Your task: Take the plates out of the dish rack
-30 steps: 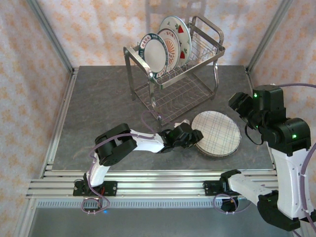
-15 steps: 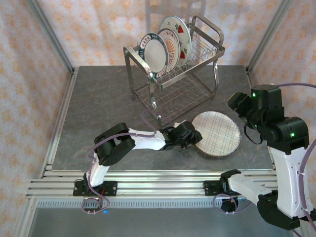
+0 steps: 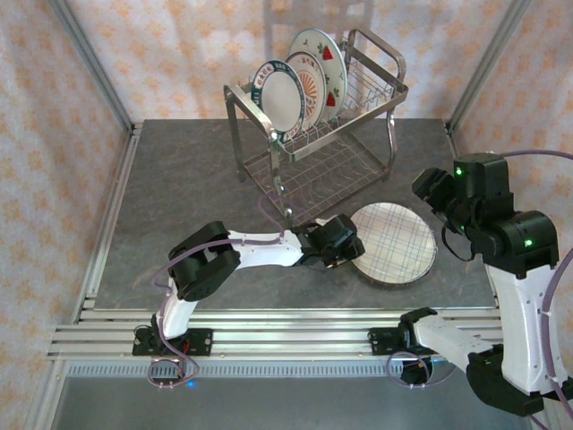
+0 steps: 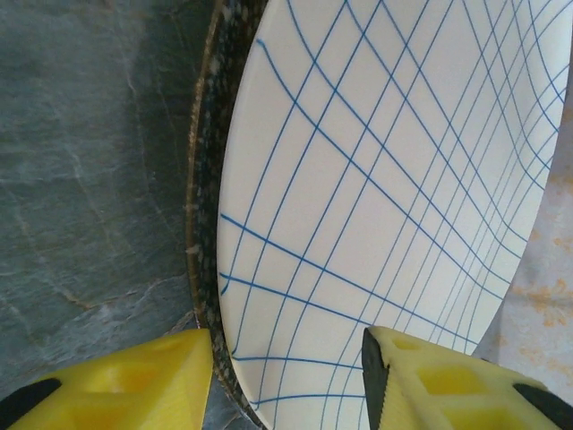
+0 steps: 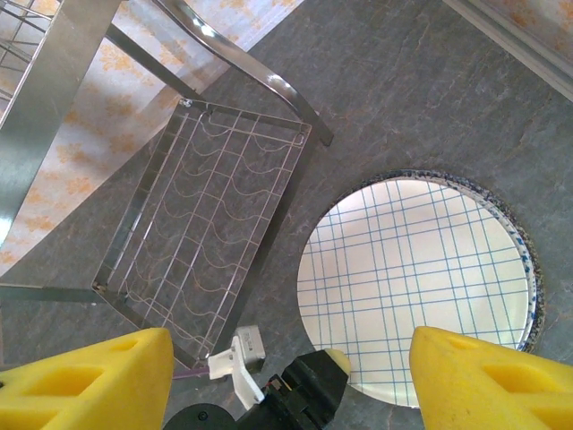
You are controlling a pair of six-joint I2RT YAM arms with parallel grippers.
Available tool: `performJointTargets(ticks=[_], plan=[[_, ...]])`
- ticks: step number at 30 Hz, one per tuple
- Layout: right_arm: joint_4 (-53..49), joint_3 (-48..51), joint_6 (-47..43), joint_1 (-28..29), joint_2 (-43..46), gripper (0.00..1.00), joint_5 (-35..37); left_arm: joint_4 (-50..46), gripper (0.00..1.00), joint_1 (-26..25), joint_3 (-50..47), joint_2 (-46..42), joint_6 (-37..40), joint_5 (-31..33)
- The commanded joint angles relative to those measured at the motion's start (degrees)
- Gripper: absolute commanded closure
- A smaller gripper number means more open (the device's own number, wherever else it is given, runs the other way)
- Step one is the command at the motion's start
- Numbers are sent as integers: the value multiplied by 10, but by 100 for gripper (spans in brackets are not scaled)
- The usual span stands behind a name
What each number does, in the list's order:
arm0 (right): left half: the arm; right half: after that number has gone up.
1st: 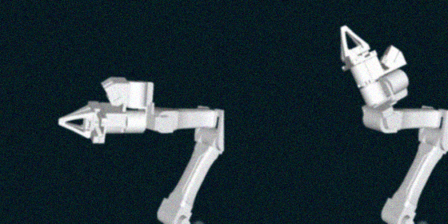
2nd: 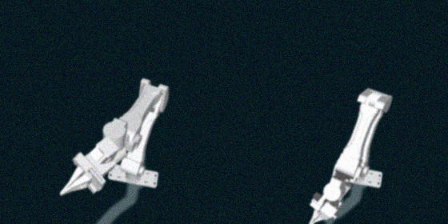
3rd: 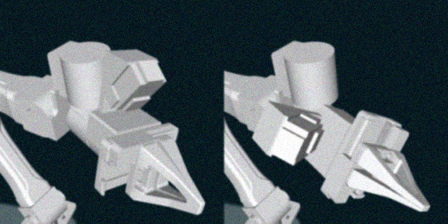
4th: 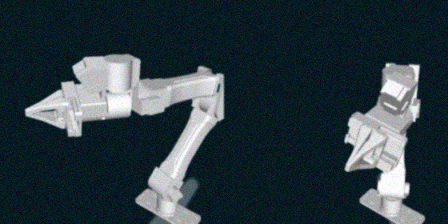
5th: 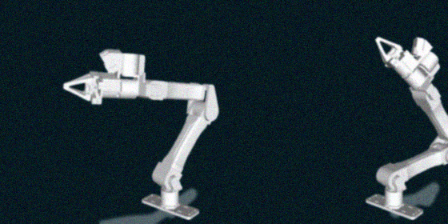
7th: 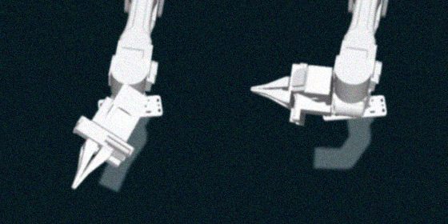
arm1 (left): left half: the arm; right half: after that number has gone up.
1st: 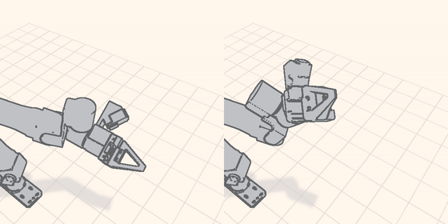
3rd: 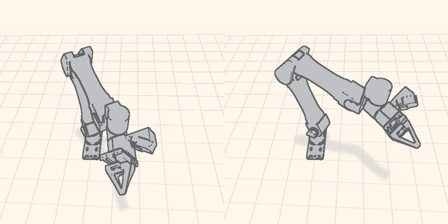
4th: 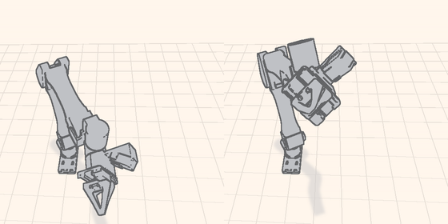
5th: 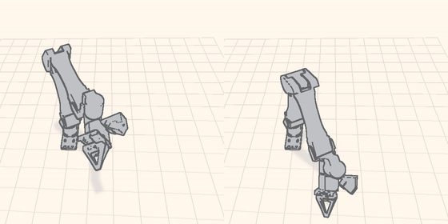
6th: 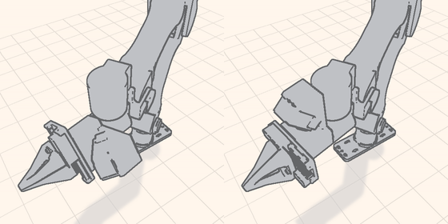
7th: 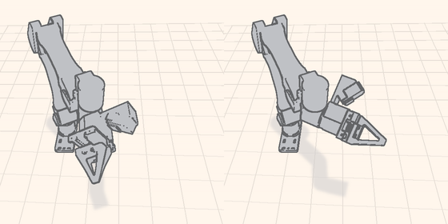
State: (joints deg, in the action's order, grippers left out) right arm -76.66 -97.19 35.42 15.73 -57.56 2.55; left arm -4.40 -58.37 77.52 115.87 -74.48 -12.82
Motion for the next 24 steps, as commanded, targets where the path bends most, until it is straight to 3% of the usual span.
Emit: performJointTargets(ticks=[1,9,19,24], plan=[[18,-13,-21,2,-6,30,14,-67,49,3,30,-31,34,25],[136,-34,-116,3,-29,31,-33,-121,49,-5,83,-62,120,58],[409,7,-319,2,-70,33,-197,-145,49,-23,145,-213,301,158],[471,-8,-404,3,-117,32,-251,-183,49,-21,176,-303,373,235]])
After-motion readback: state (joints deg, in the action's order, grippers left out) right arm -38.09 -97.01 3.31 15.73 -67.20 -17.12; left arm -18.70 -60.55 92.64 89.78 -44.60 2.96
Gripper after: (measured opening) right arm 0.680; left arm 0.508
